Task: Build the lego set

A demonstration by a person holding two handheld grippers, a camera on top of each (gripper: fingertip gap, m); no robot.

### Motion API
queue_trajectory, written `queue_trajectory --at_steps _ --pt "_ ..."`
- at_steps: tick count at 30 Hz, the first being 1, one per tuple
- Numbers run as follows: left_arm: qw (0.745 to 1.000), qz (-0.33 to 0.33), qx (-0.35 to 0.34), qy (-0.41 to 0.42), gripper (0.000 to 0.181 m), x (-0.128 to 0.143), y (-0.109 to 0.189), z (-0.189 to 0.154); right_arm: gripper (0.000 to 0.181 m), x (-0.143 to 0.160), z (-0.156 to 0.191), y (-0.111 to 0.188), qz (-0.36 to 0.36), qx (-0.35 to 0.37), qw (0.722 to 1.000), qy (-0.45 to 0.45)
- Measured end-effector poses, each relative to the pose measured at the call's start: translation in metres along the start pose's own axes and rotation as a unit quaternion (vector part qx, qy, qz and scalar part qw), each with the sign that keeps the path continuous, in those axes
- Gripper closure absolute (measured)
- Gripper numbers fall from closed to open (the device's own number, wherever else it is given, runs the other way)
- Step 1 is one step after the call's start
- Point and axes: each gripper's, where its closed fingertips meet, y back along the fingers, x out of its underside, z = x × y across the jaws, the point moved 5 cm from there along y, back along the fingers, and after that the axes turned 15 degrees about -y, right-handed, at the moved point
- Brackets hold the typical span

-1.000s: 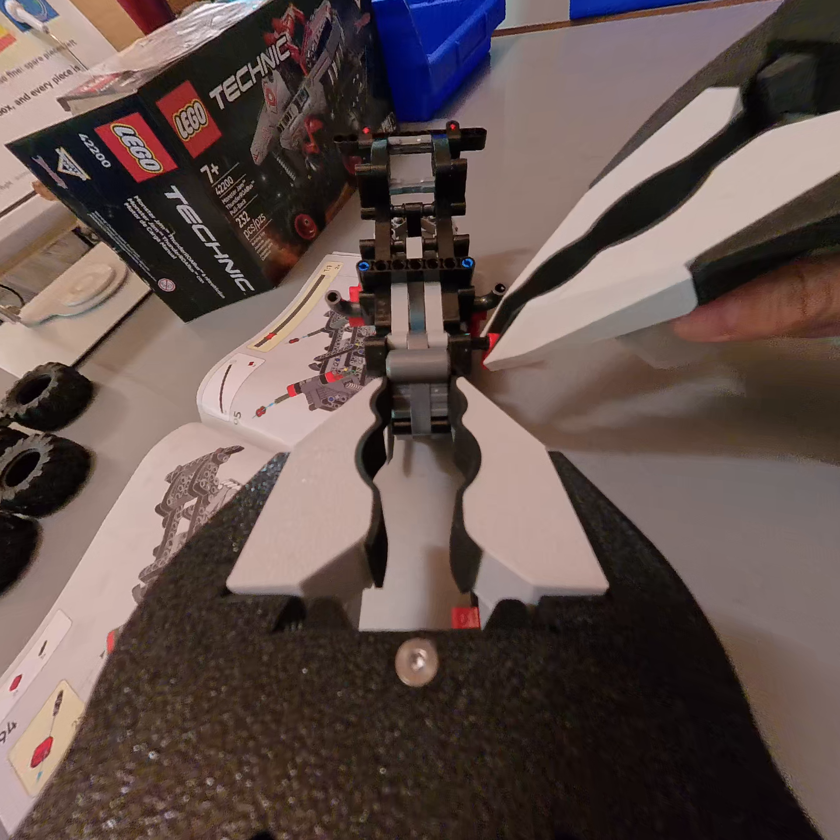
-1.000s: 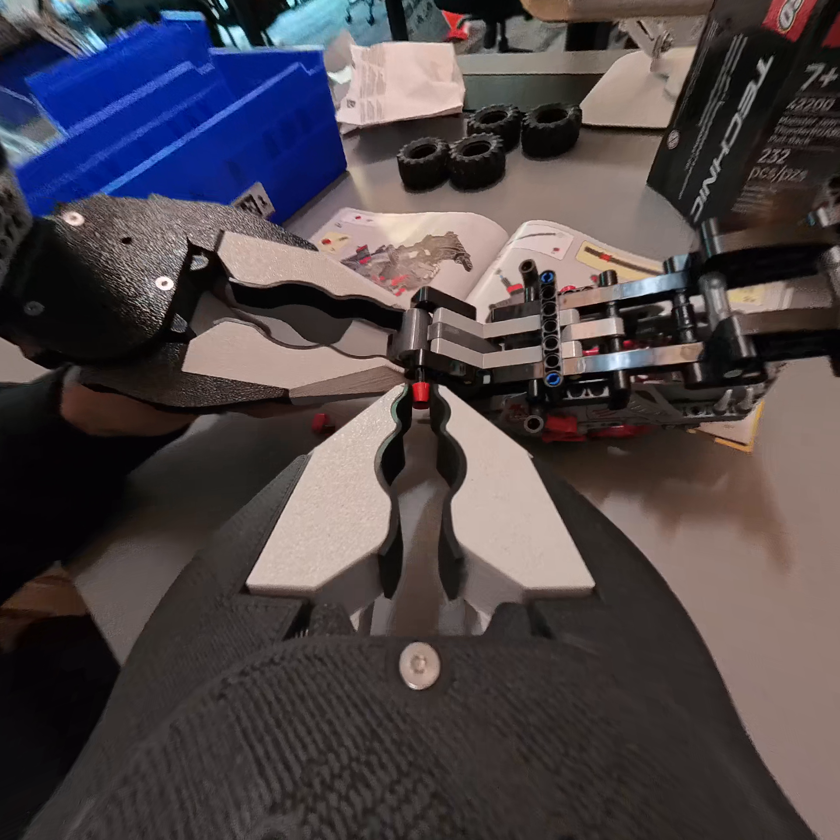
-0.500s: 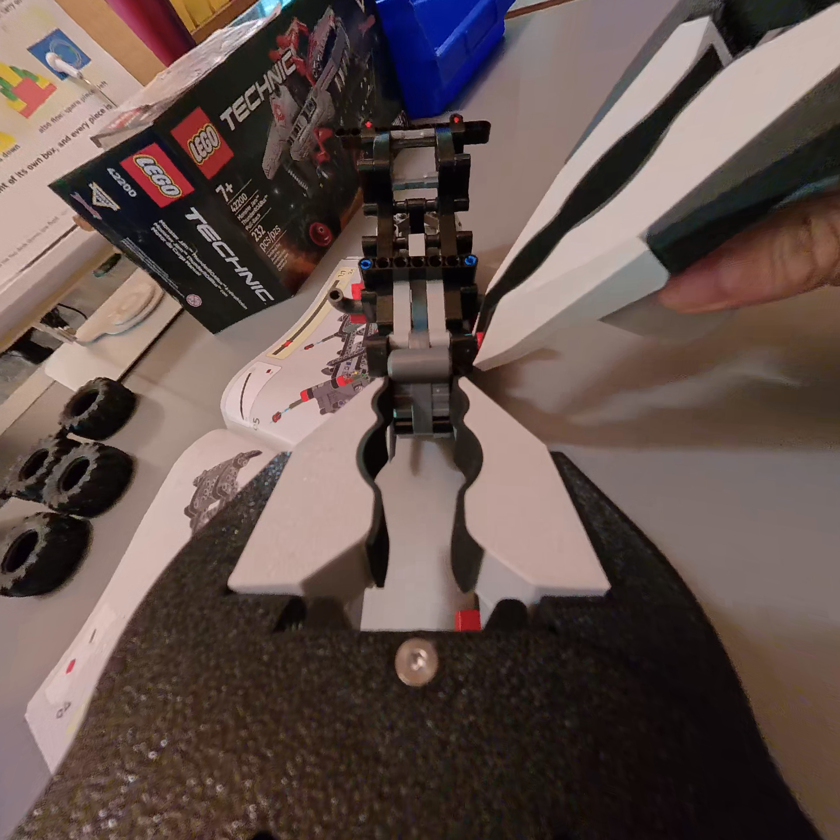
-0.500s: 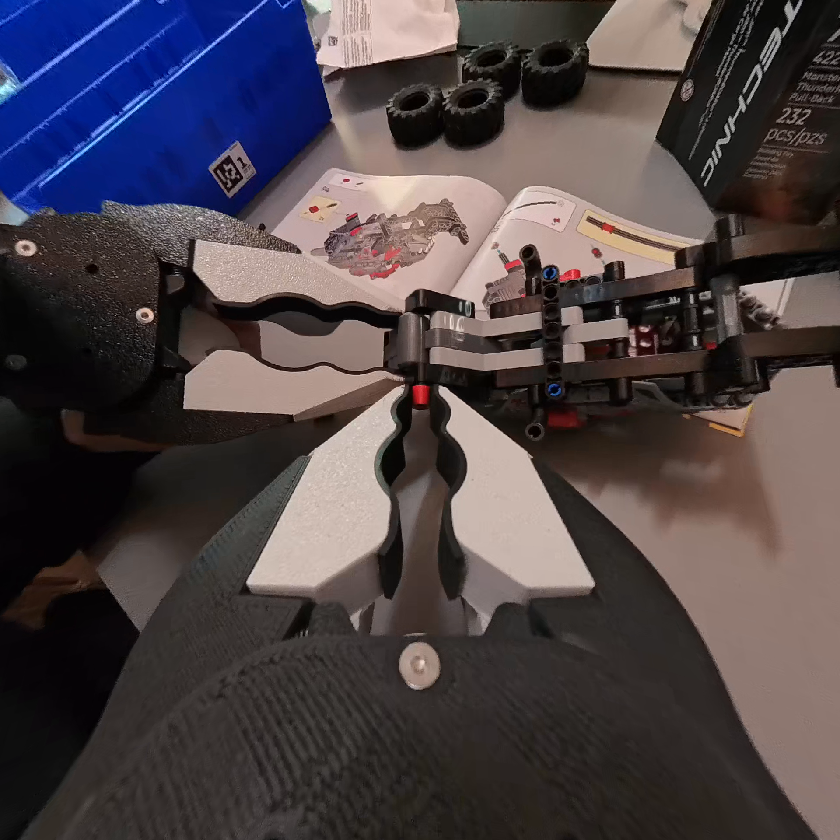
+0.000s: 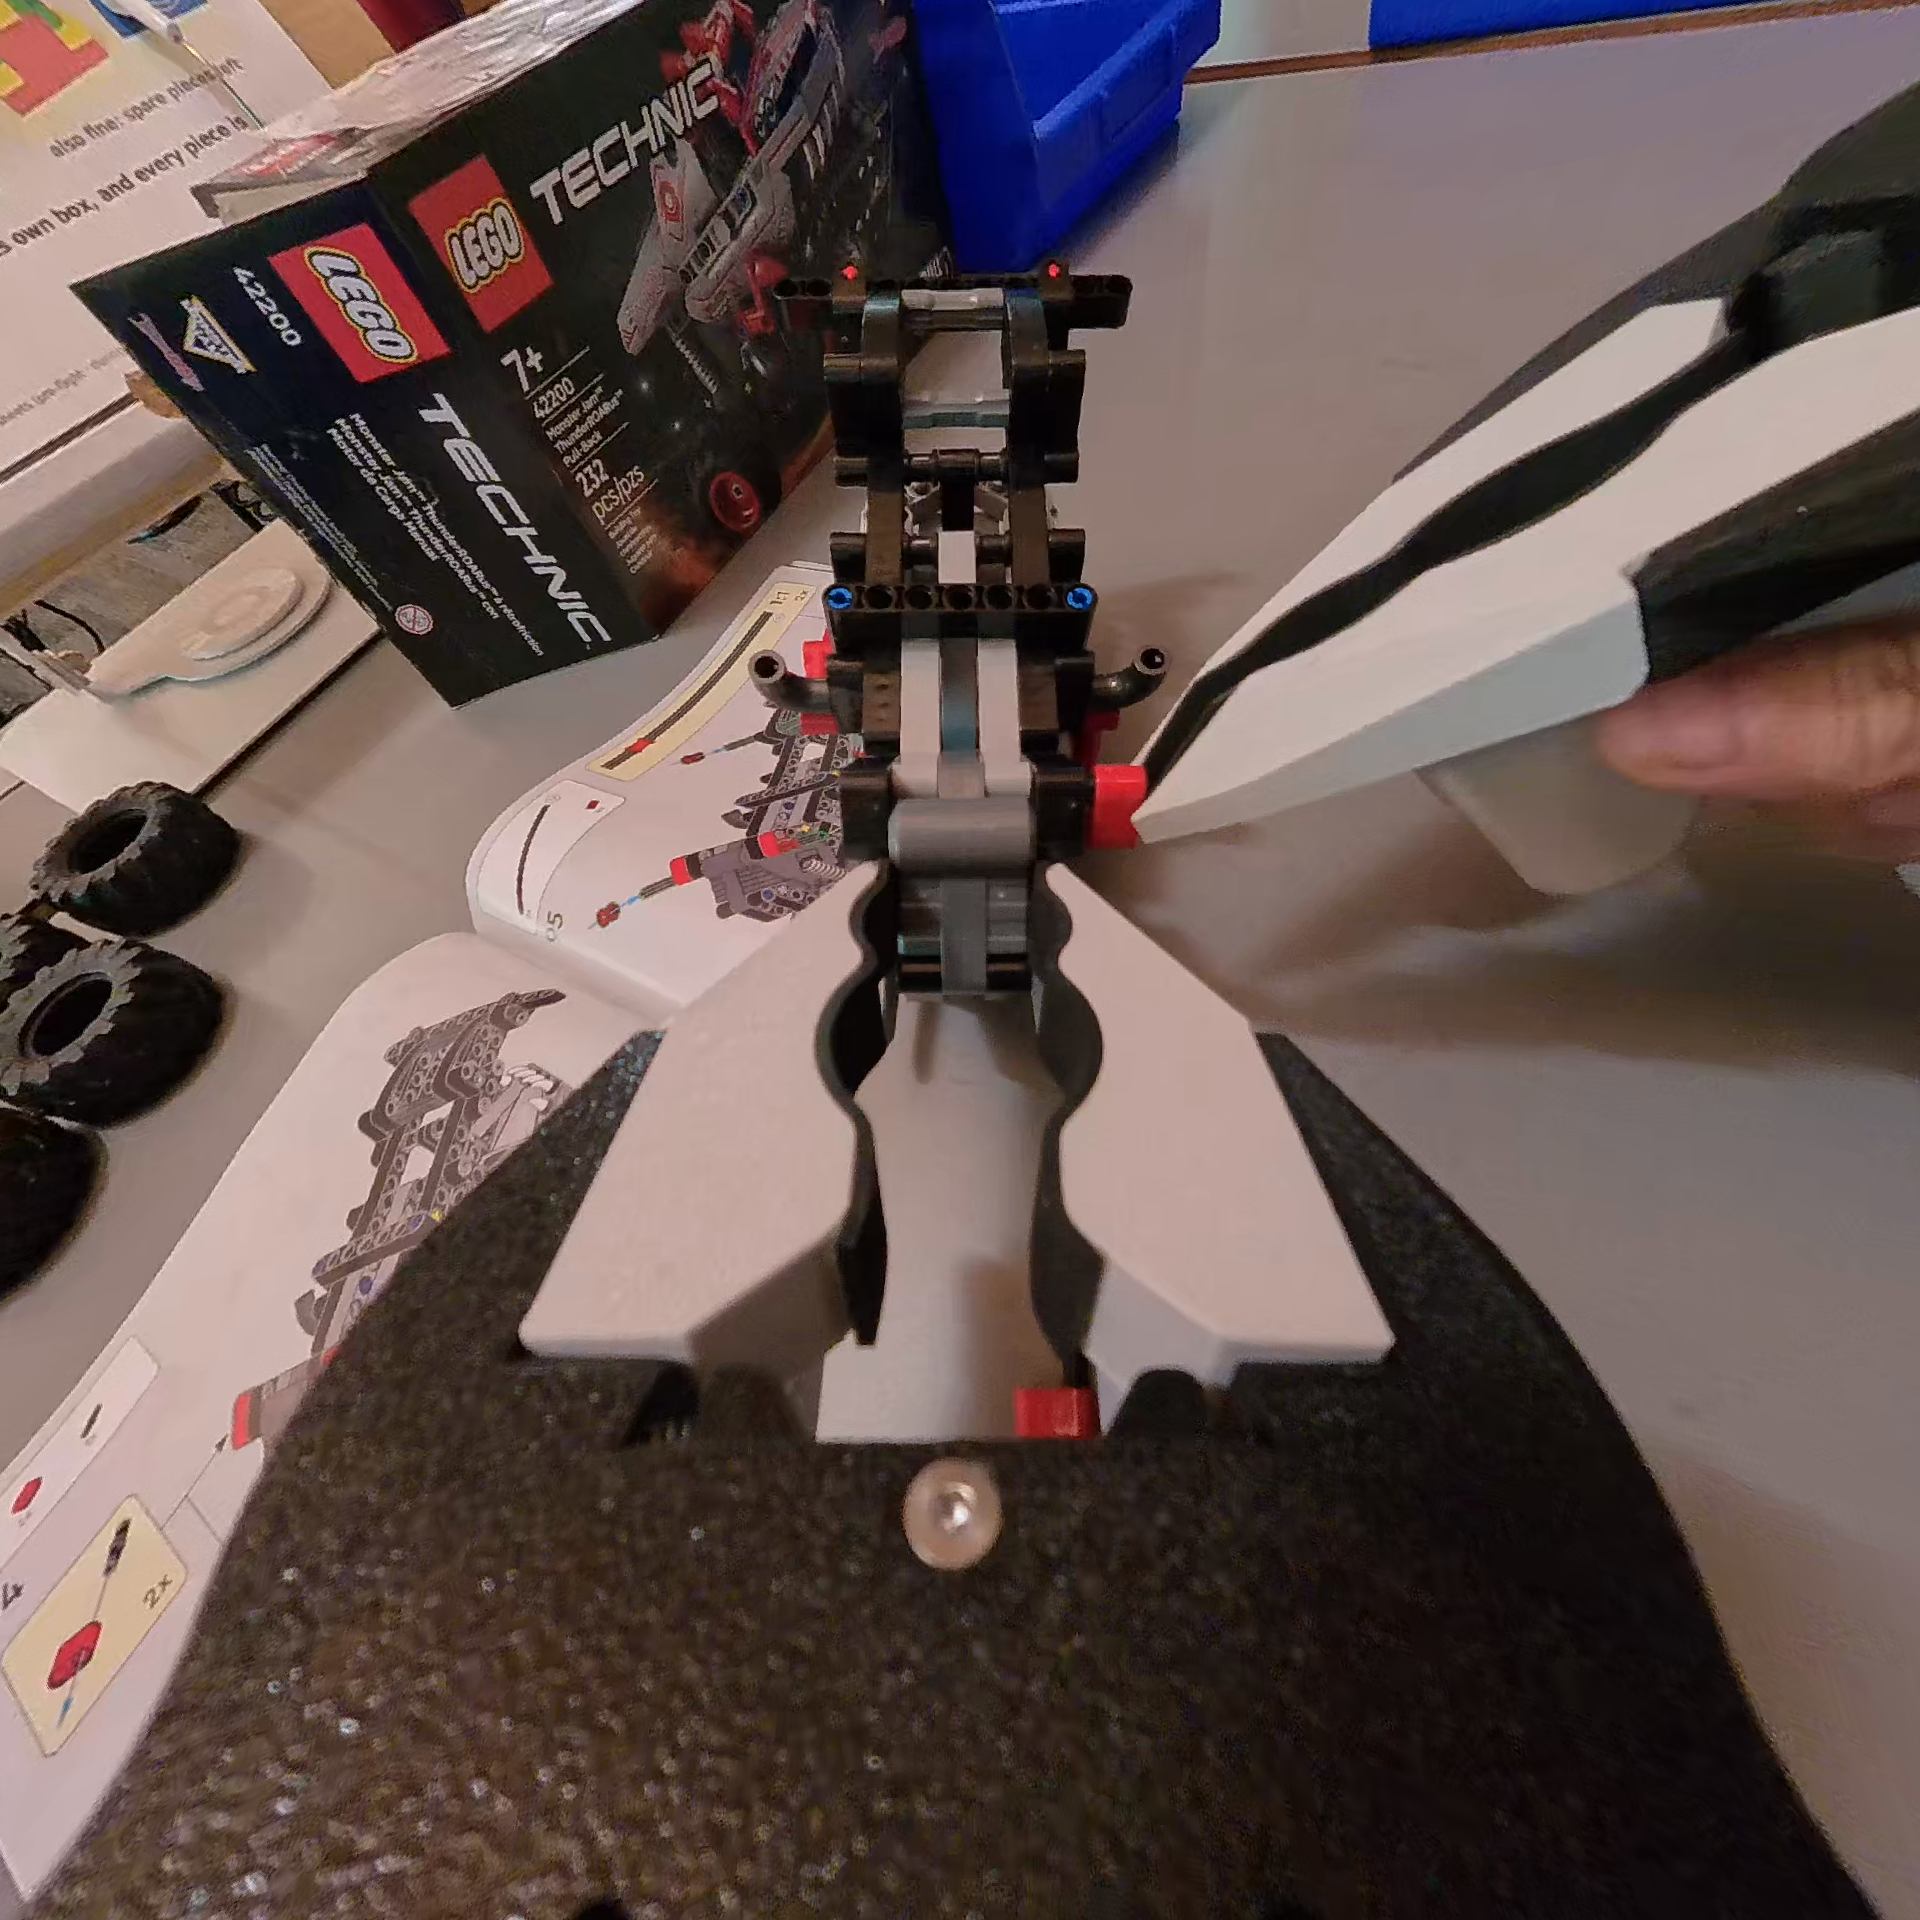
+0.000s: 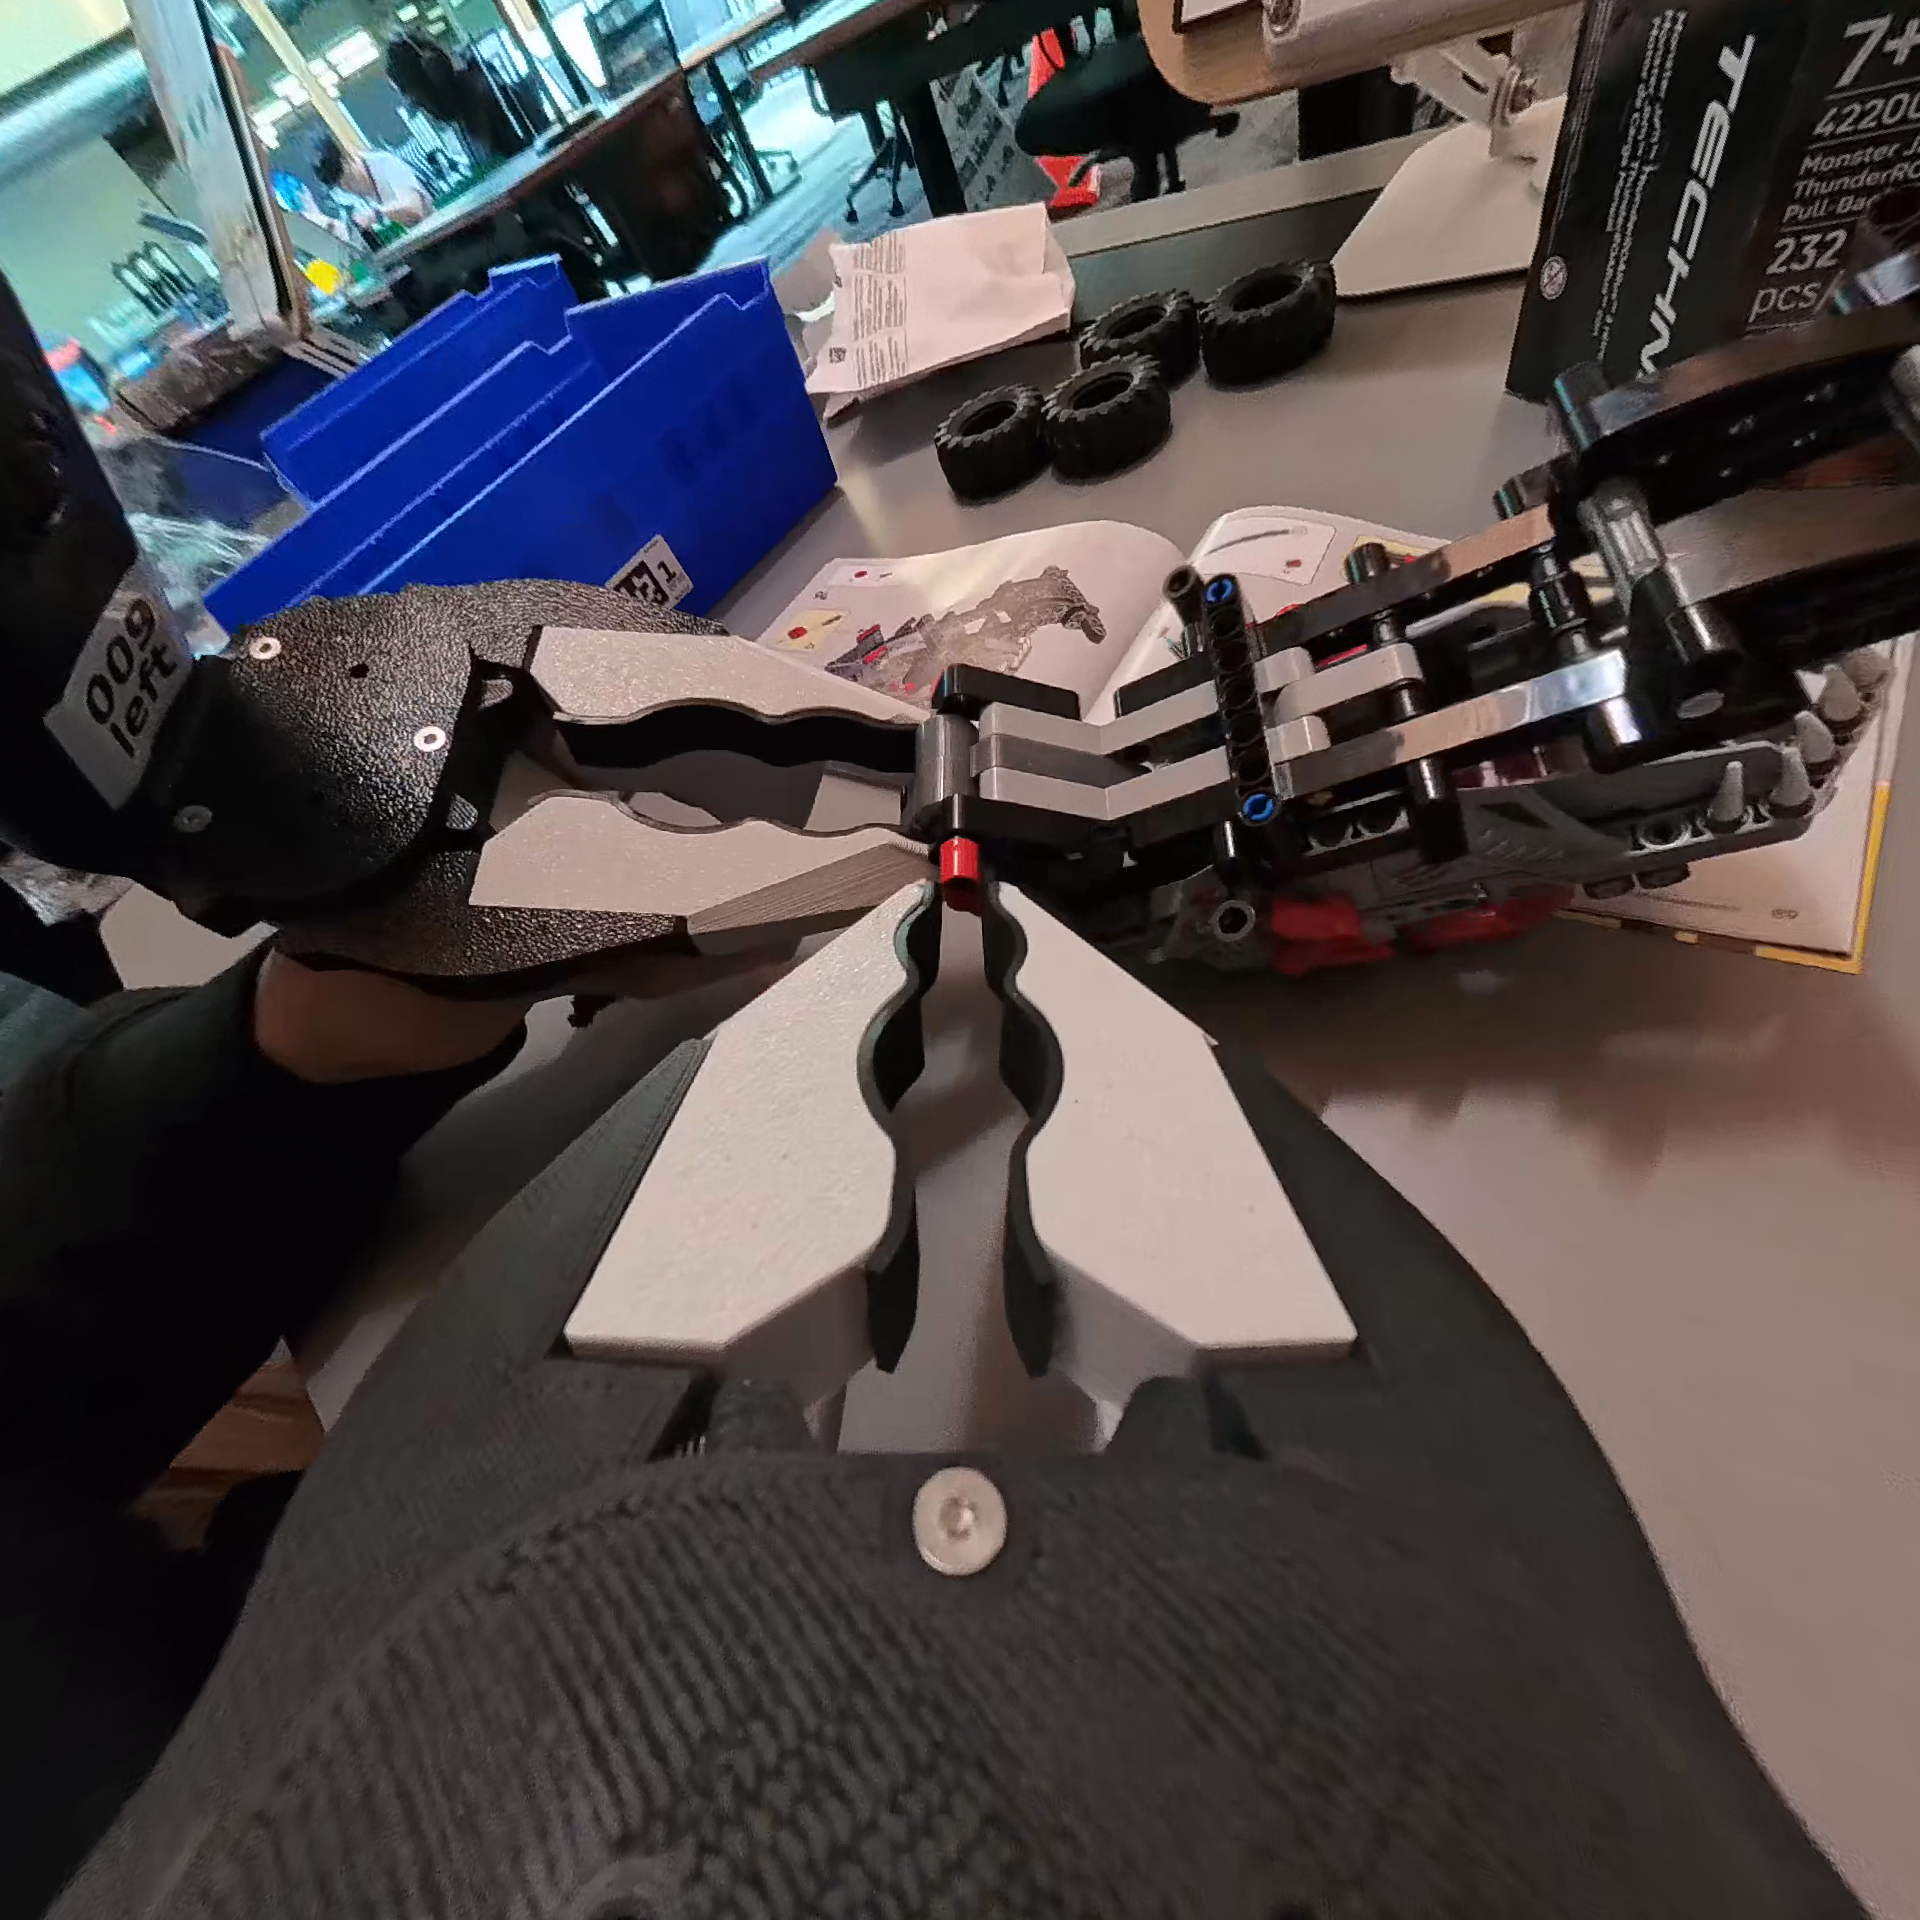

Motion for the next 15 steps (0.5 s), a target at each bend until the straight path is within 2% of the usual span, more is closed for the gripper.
queue_trajectory --at_steps 6,15 --pt "1.0 0.0 0.002 0.007 0.159 0.0008 0.0 0.0006 0.175 0.0007 -0.0013 -0.001 -0.016 -0.02 1.0 -0.008" --pt "1.0 0.0 0.001 0.006 0.159 0.0009 0.0 0.0004 0.175 -0.002 0.0031 -0.0031 -0.024 0.023 0.997 0.068"
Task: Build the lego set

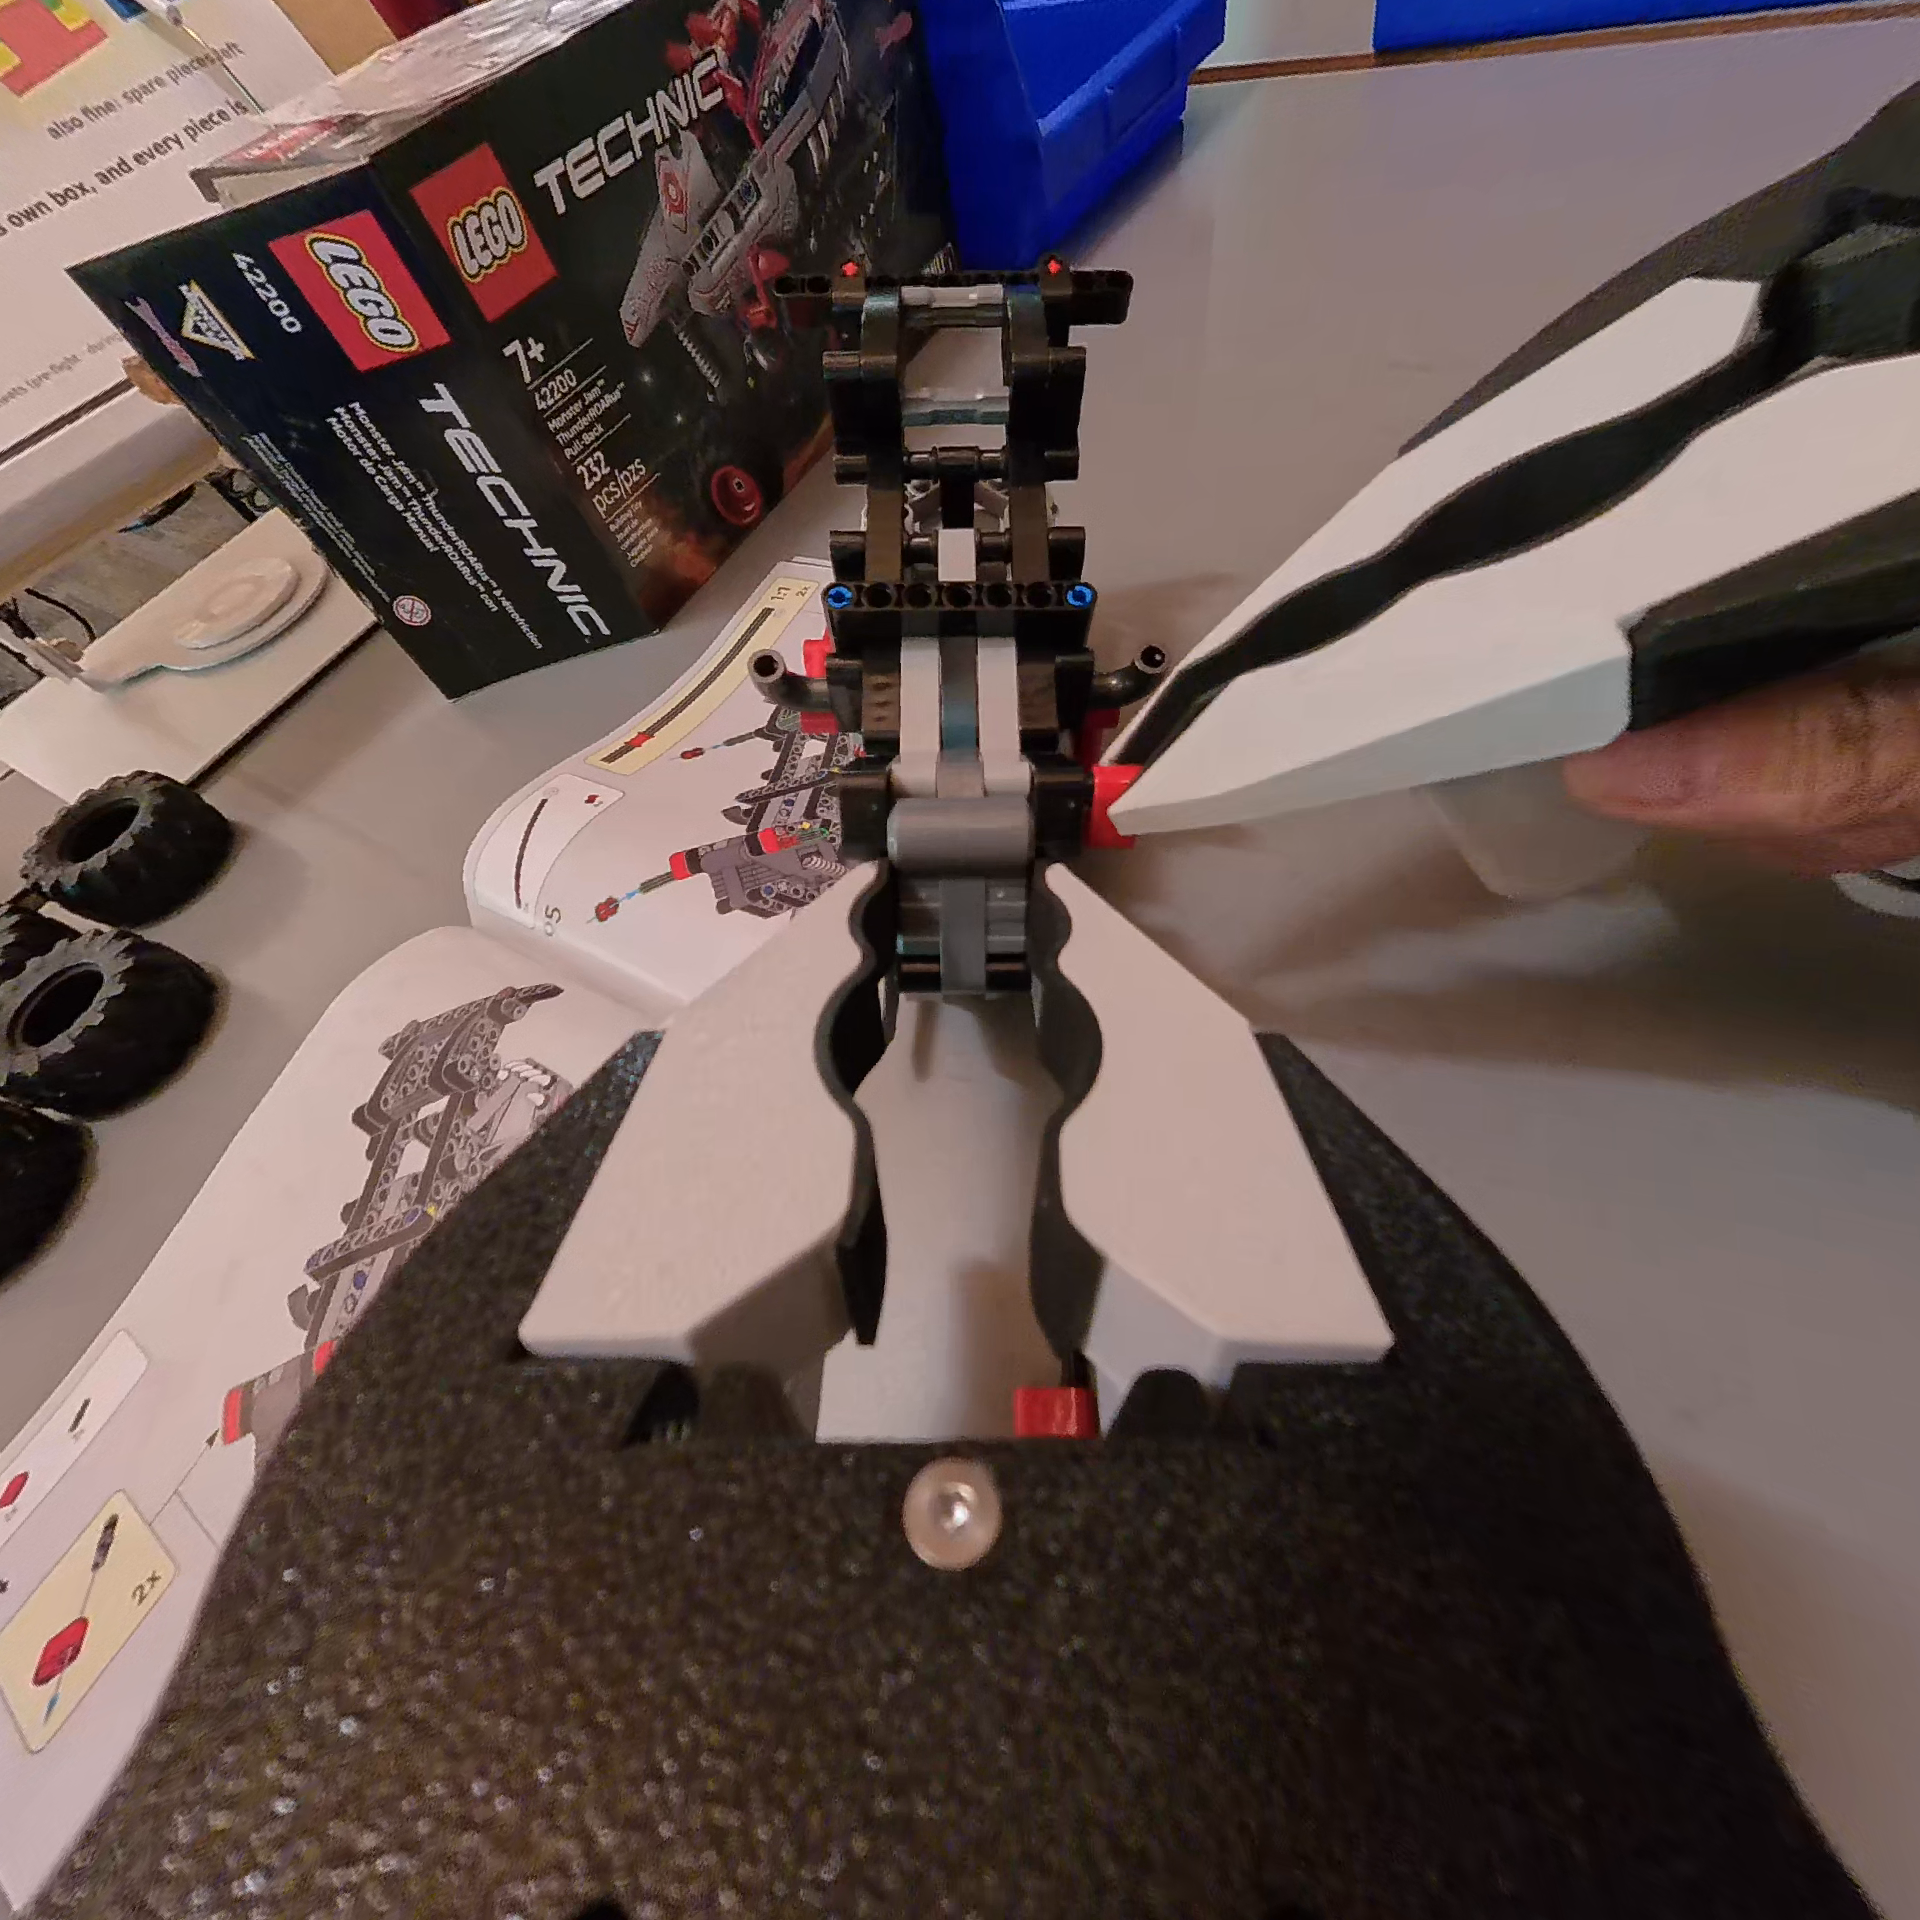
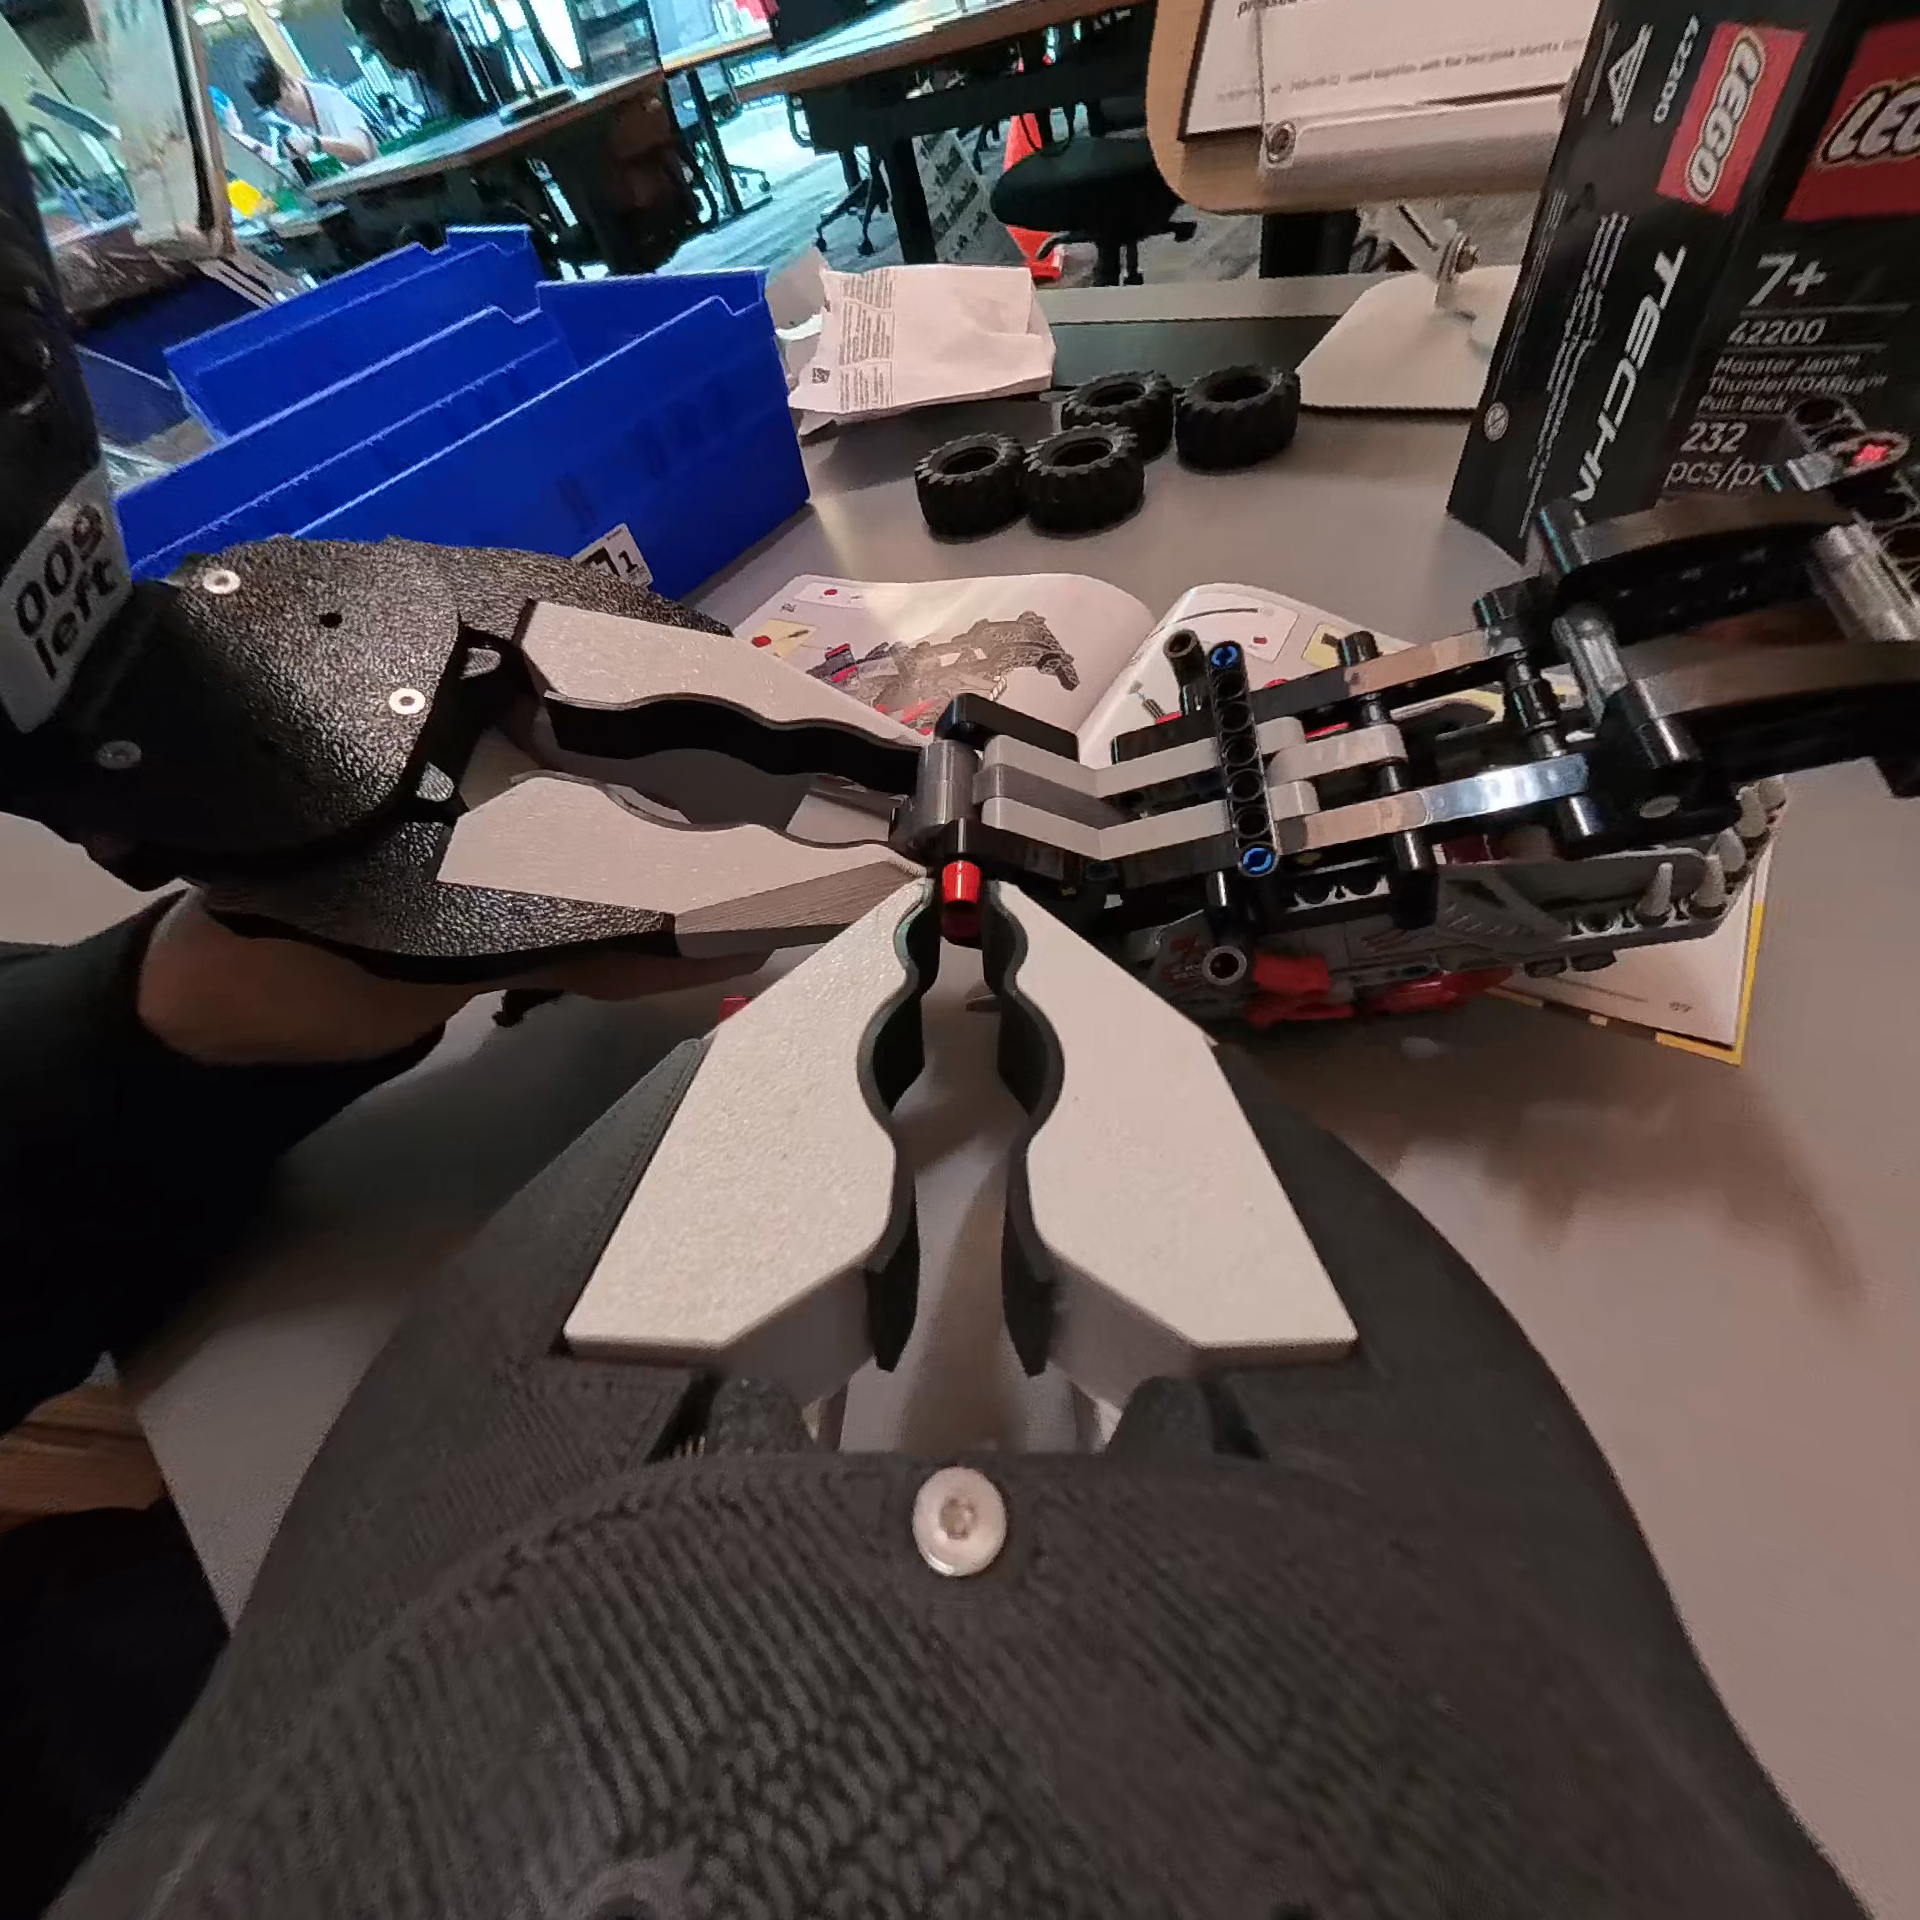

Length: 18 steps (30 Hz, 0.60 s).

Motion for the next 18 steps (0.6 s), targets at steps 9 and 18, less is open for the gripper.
queue_trajectory --at_steps 9,18 --pt "0.998 0.011 -0.009 -0.055 0.158 -0.001 0.001 -0.002 0.175 0.001 -0.009 -0.001 0.019 -0.112 0.972 -0.204" --pt "1.0 -0.008 0.004 0.001 0.158 -0.003 0.001 -0.002 0.175 0.001 -0.014 0.0 0.001 -0.171 0.942 -0.287"
